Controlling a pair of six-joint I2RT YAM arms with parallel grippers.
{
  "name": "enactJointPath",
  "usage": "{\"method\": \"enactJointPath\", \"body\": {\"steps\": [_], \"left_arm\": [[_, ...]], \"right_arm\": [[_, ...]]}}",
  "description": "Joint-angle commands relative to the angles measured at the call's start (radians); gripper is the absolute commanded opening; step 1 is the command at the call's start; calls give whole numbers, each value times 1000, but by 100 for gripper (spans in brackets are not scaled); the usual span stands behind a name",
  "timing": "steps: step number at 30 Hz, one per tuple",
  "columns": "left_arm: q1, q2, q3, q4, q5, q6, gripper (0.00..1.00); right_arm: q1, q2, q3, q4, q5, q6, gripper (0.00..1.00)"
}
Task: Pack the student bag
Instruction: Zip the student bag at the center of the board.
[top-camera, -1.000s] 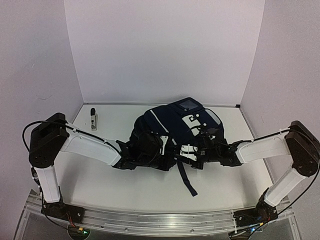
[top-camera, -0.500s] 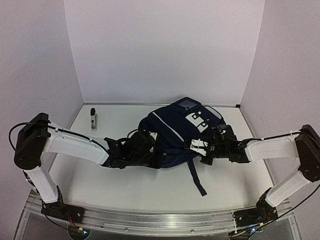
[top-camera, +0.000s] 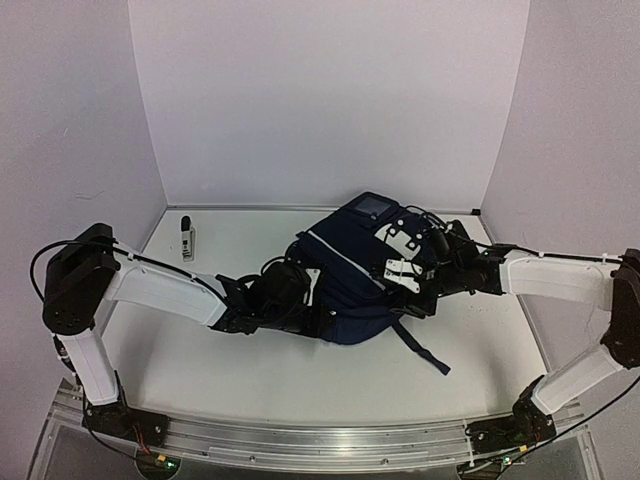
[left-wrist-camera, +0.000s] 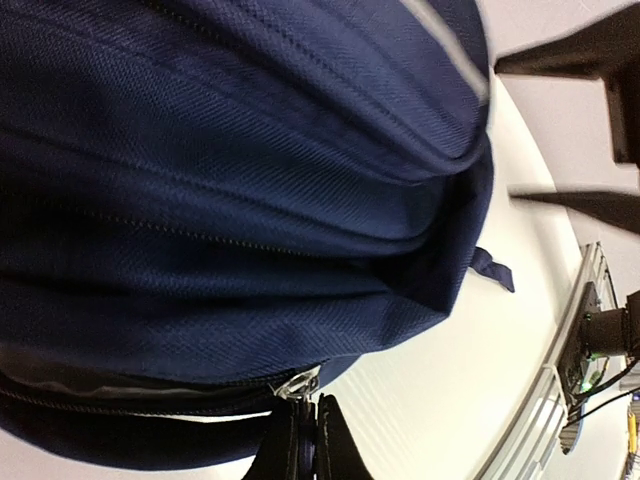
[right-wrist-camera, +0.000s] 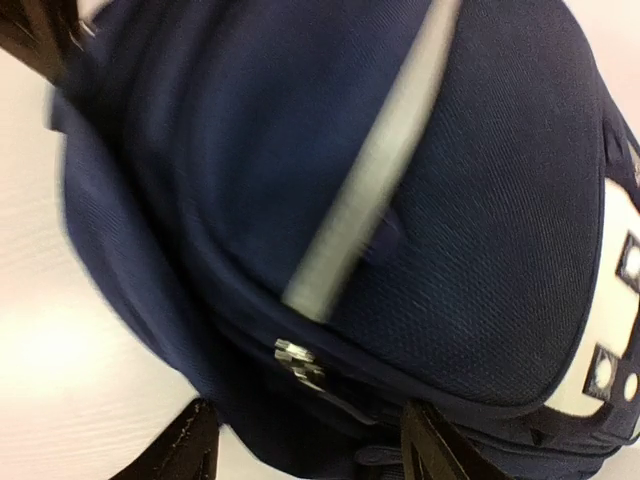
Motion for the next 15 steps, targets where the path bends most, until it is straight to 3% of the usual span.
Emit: {"method": "enactJointPath", "body": {"steps": [1,15], "left_arm": [[-3,4,65,113,98,2,0],[-3,-39,36,123,96,-14,0]], "right_arm": [[134,-35,99,-116,-38,98,62],[213,144,101,73,-10,102,55]]}}
